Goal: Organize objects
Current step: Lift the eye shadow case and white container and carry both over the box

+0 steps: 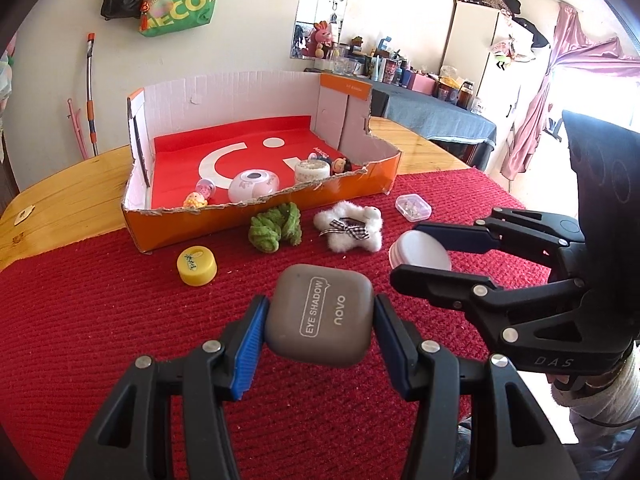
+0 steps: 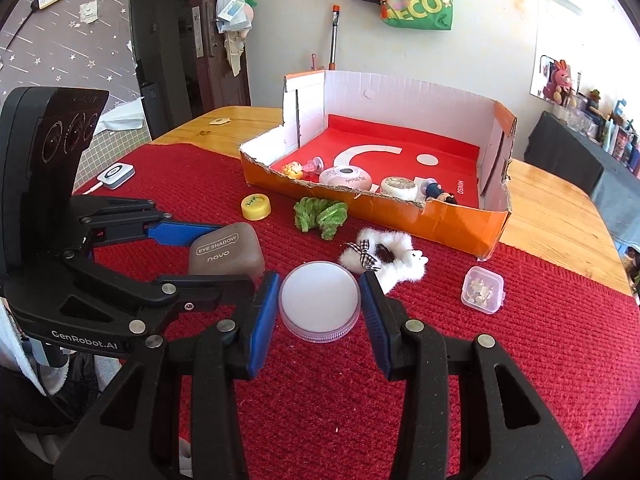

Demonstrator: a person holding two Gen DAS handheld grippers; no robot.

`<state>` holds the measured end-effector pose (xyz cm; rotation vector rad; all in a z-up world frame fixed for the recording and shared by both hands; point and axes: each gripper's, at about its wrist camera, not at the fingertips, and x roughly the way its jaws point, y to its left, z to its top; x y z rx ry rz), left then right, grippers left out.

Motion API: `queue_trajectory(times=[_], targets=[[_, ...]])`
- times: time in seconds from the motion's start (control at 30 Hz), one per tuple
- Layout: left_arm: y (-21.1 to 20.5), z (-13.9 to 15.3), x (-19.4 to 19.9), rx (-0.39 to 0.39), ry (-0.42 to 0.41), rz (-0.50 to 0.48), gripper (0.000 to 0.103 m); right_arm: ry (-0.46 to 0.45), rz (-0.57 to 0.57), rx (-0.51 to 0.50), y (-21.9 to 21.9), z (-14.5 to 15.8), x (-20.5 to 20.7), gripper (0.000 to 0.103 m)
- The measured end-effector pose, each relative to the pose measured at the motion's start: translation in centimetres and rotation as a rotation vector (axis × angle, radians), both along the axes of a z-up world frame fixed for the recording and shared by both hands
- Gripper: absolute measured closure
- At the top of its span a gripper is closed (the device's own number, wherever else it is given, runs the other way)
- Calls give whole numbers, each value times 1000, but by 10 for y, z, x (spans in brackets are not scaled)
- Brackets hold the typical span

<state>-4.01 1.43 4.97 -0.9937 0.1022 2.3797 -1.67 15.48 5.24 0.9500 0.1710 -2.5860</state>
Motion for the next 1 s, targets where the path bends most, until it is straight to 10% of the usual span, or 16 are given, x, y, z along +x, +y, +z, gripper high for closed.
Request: queue_trajectory(times=[1.0], targets=[[-5, 13, -22, 5, 4, 1, 48, -30, 13, -1, 4, -1, -23, 63]])
